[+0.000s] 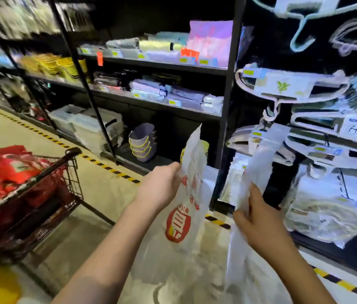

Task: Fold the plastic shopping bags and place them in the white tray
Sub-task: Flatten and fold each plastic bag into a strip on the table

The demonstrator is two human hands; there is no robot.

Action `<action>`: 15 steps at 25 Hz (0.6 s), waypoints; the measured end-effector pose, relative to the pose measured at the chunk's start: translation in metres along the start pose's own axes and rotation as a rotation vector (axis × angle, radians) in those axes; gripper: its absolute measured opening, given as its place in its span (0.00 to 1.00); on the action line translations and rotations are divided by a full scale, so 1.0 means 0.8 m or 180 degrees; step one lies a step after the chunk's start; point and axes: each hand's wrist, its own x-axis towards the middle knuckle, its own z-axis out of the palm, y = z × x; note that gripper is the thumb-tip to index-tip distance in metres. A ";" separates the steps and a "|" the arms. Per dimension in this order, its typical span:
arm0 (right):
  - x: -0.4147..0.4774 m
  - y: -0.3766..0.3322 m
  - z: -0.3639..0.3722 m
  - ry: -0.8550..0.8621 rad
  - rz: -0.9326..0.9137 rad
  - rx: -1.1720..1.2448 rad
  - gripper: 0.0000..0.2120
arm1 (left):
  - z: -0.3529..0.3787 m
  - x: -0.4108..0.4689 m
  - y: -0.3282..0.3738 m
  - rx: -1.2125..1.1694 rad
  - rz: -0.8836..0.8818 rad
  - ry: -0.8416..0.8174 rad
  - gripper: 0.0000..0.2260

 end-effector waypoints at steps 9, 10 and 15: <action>-0.104 -0.065 0.080 -0.1574 -0.1284 0.0060 0.39 | -0.039 -0.296 -0.041 0.0082 -0.2009 0.0538 0.07; -0.127 -0.079 0.092 -0.1733 -0.1430 0.0081 0.40 | -0.047 -0.337 -0.041 0.0073 -0.2233 0.0638 0.07; -0.247 -0.143 0.139 -0.2538 -0.1989 0.0231 0.41 | -0.100 -0.531 -0.020 0.0192 -0.3013 0.1146 0.04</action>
